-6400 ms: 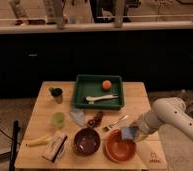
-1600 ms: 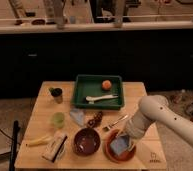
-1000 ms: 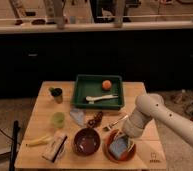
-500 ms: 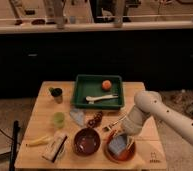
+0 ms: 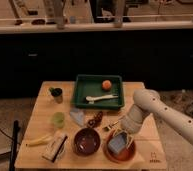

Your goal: Place sponge in red bowl

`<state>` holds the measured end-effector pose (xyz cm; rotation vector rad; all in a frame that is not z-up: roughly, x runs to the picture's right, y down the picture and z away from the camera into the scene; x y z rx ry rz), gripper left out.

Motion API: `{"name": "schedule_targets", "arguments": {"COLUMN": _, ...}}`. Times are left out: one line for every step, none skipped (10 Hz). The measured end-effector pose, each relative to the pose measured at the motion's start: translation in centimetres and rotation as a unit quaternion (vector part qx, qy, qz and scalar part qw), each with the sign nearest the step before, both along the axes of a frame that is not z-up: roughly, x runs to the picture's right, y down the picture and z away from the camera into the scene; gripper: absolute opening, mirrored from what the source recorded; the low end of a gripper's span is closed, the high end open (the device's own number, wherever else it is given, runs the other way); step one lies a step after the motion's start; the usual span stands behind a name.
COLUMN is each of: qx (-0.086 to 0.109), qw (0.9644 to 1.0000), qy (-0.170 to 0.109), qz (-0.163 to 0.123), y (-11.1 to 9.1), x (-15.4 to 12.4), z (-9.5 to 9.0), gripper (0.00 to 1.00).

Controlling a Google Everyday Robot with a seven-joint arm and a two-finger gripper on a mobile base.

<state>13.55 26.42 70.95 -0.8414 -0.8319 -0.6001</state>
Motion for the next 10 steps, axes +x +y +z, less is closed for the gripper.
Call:
{"name": "schedule_targets", "arguments": {"qx": 0.000, "qw": 1.0000, "qy": -0.001, "qz": -0.001, "y": -0.01, "x": 0.03, "z": -0.01, "gripper": 0.77}}
{"name": "schedule_targets", "arguments": {"qx": 0.000, "qw": 1.0000, "qy": -0.003, "qz": -0.003, "y": -0.03, "x": 0.04, "z": -0.03, "gripper": 0.80}}
{"name": "schedule_targets", "arguments": {"qx": 0.000, "qw": 1.0000, "qy": -0.005, "qz": -0.004, "y": -0.05, "x": 0.09, "z": -0.04, "gripper": 0.80}}
{"name": "schedule_targets", "arguments": {"qx": 0.000, "qw": 1.0000, "qy": -0.007, "qz": -0.006, "y": 0.01, "x": 0.19, "z": -0.03, "gripper": 0.80}}
{"name": "schedule_targets", "arguments": {"qx": 0.000, "qw": 0.9999, "qy": -0.009, "qz": -0.006, "y": -0.01, "x": 0.25, "z": -0.03, "gripper": 0.80}}
{"name": "schedule_targets", "arguments": {"qx": 0.001, "qw": 0.9999, "qy": -0.011, "qz": -0.007, "y": 0.03, "x": 0.33, "z": -0.01, "gripper": 0.80}}
{"name": "schedule_targets", "arguments": {"qx": 0.001, "qw": 0.9999, "qy": -0.013, "qz": -0.007, "y": 0.03, "x": 0.37, "z": 0.02, "gripper": 0.80}}
{"name": "schedule_targets", "arguments": {"qx": 0.001, "qw": 0.9999, "qy": -0.014, "qz": -0.007, "y": 0.03, "x": 0.42, "z": 0.05, "gripper": 0.80}}
{"name": "schedule_targets", "arguments": {"qx": 0.001, "qw": 0.9999, "qy": -0.016, "qz": -0.006, "y": -0.07, "x": 0.57, "z": 0.19, "gripper": 0.80}}
{"name": "schedule_targets", "arguments": {"qx": 0.003, "qw": 0.9998, "qy": -0.017, "qz": -0.004, "y": -0.22, "x": 0.72, "z": 0.31, "gripper": 0.80}}
